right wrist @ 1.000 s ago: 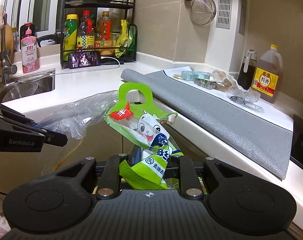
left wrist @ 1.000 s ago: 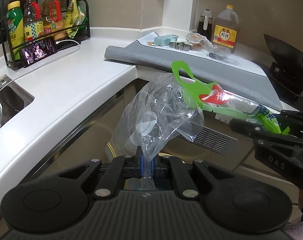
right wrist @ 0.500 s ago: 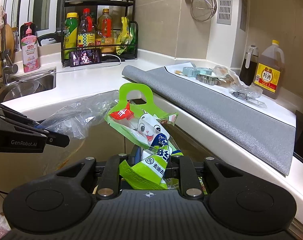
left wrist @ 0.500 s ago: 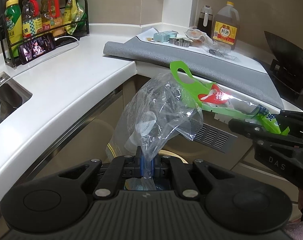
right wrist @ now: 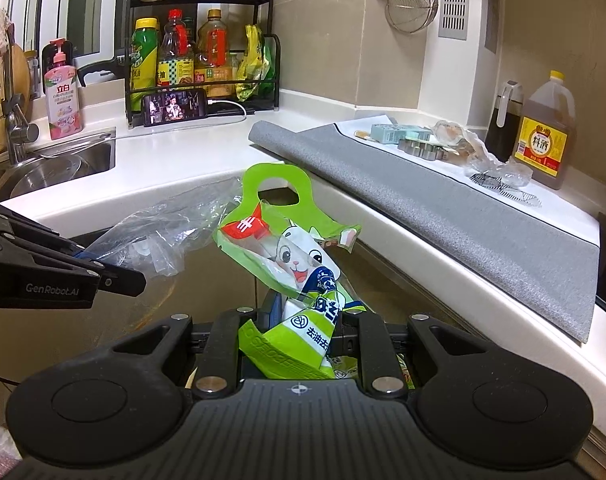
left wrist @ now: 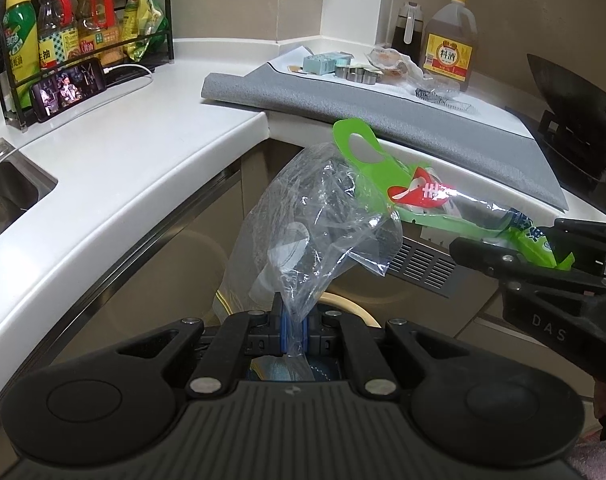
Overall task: Collect trash
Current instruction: 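Carry the plastic bag and snack bag down toward the bin with both grippers, then lower both held bags into the bin opening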
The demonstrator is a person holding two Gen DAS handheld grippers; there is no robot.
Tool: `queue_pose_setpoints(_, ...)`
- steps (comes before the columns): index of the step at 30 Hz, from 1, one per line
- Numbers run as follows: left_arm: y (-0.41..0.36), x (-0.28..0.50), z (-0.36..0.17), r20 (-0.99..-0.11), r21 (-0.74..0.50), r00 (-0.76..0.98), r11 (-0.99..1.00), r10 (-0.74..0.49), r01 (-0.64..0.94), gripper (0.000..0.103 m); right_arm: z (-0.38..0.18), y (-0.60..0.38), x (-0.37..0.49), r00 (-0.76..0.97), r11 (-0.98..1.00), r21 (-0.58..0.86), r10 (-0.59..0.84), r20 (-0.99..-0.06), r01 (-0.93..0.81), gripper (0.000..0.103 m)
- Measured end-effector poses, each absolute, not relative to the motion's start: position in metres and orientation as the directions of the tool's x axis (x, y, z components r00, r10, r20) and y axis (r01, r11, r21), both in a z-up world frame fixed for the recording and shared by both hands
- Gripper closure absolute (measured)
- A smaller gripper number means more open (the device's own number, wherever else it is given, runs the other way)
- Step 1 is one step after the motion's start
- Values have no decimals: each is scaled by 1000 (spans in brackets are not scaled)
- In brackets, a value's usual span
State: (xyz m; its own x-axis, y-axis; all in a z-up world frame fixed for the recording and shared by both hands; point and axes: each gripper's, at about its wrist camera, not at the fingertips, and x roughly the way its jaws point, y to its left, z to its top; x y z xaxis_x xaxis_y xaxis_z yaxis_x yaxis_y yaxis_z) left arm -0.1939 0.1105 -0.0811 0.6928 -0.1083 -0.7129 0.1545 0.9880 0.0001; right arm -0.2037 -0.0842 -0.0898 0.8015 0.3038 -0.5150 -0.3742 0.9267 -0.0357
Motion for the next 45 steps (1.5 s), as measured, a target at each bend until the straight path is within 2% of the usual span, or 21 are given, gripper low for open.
queue_pose_setpoints(5, 108, -188, -83, -717, 5, 689, 987, -107, 158, 96, -91, -87, -194, 795, 928, -19, 308, -523, -372, 81)
queue_pose_setpoints(12, 115, -168, -91, -752, -102, 634, 983, -179, 156, 96, -101, -91, -171, 750, 930, 61, 329, -574, -362, 81)
queue_pose_setpoints(26, 112, -121, -152, -855, -166, 474, 977, -211, 134, 96, -158, -90, -126, 612, 930, 180, 347, -711, -319, 81)
queue_pose_setpoints(35, 97, -91, -195, -911, -140, 369, 979, -185, 146, 96, -202, -91, -98, 489, 925, 273, 372, -789, -263, 81)
queue_pose_setpoints(45, 87, -60, -242, -954, -95, 268, 985, -132, 145, 96, -251, -82, -71, 372, 936, 282, 343, -863, -210, 81)
